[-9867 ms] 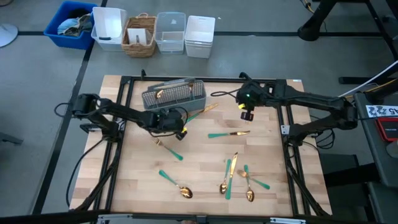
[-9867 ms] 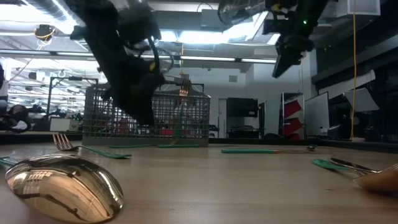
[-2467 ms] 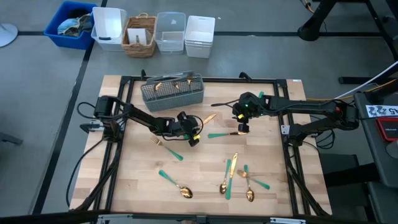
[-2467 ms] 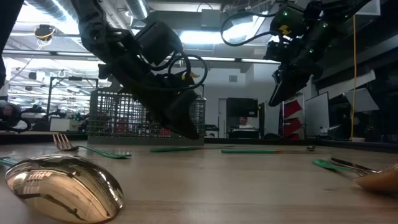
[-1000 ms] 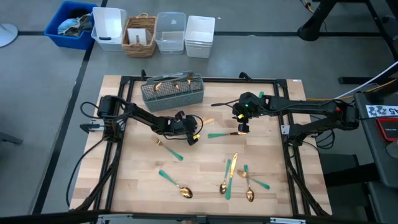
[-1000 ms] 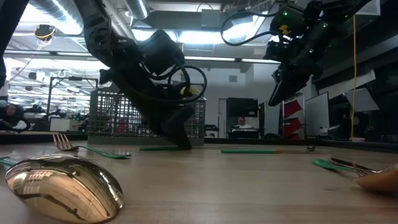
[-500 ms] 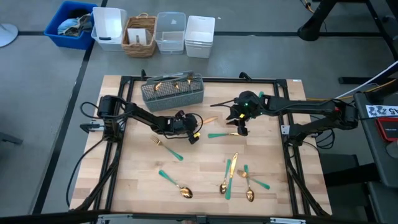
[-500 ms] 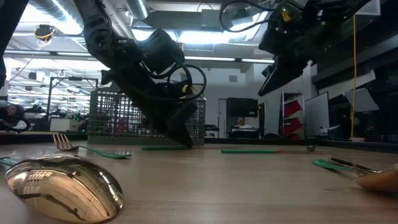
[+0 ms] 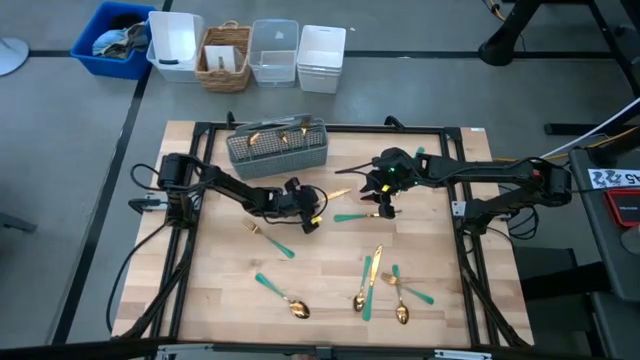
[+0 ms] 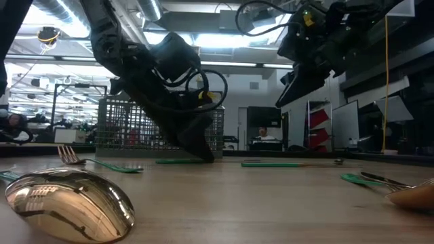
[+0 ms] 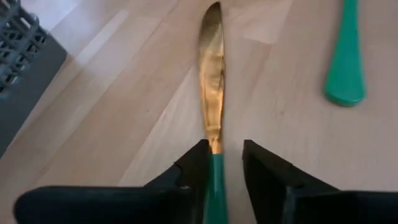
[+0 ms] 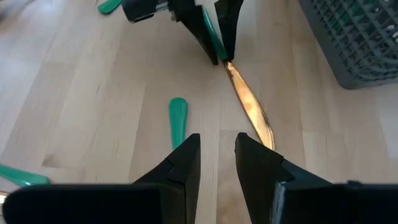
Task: Sort silverware
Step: Put the knife into the middle left section of the silverware holder
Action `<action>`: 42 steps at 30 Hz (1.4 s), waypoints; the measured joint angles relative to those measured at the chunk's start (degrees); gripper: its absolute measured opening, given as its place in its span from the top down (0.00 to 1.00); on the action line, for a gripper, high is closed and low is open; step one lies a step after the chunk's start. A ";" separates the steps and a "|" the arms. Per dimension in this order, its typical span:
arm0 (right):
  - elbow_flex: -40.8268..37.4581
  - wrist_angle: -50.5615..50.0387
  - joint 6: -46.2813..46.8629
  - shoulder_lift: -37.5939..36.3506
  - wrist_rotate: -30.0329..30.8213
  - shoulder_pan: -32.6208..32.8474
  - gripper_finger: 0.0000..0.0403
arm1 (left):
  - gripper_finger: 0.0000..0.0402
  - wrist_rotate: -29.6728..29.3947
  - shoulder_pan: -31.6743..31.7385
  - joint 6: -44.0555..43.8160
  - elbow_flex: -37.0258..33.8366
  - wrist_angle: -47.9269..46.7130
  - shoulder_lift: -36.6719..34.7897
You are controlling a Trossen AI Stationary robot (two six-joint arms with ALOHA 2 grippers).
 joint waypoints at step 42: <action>0.07 19.76 -18.55 22.30 5.40 0.00 0.75 | 0.93 8.17 0.44 -18.57 0.34 -4.45 0.72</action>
